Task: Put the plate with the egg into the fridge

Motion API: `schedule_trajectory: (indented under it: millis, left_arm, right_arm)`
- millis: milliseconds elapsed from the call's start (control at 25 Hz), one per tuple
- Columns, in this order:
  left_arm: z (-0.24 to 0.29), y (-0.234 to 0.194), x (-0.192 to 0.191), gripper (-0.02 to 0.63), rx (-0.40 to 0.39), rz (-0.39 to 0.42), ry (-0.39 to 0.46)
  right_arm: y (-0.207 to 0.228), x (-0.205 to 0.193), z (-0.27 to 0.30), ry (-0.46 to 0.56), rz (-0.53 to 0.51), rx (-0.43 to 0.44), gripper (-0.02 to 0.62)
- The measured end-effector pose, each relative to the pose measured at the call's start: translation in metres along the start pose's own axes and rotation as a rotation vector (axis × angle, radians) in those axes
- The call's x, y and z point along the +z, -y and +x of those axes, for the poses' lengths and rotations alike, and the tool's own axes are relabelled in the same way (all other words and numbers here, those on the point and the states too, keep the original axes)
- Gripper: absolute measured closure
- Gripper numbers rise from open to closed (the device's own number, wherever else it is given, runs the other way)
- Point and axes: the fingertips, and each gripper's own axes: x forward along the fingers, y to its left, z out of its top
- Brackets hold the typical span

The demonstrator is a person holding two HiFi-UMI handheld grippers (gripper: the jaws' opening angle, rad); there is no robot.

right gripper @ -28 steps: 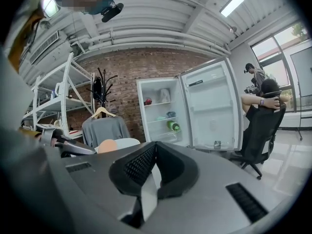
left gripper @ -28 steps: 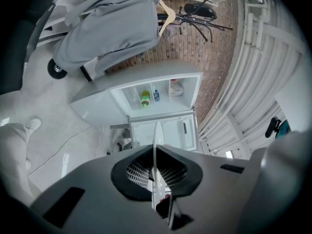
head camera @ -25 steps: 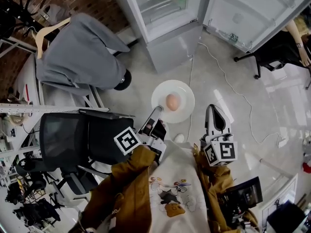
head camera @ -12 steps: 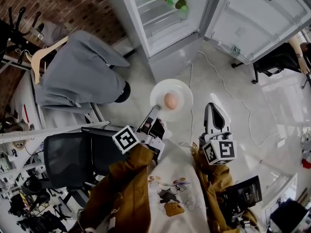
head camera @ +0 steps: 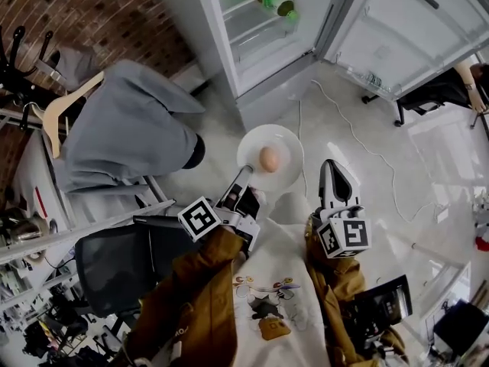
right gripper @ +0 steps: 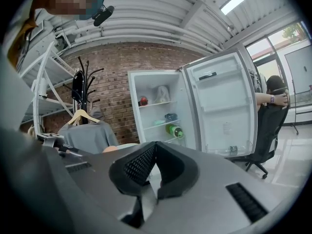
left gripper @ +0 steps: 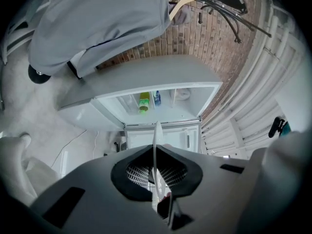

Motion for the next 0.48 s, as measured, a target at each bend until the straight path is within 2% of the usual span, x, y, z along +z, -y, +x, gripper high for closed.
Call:
schedule_trajectory:
  millis: [120, 320, 480]
  left_arm:
    - [0.003, -0.004, 0.007, 0.588, -0.002, -0.014, -0.019]
    - [0.012, -0.004, 0.010, 0.588, -0.018, -0.035, -0.038]
    - [0.023, -0.004, 0.016, 0.588, -0.014, -0.030, -0.038]
  right_arm:
    - [-0.006, 0.003, 0.005, 0.004, -0.032, 0.009, 0.589]
    - [-0.007, 0.008, 0.017, 0.004, -0.017, -0.003, 0.589]
    - [-0.009, 0.014, 0.032, 0.019, -0.045, 0.039, 0.589]
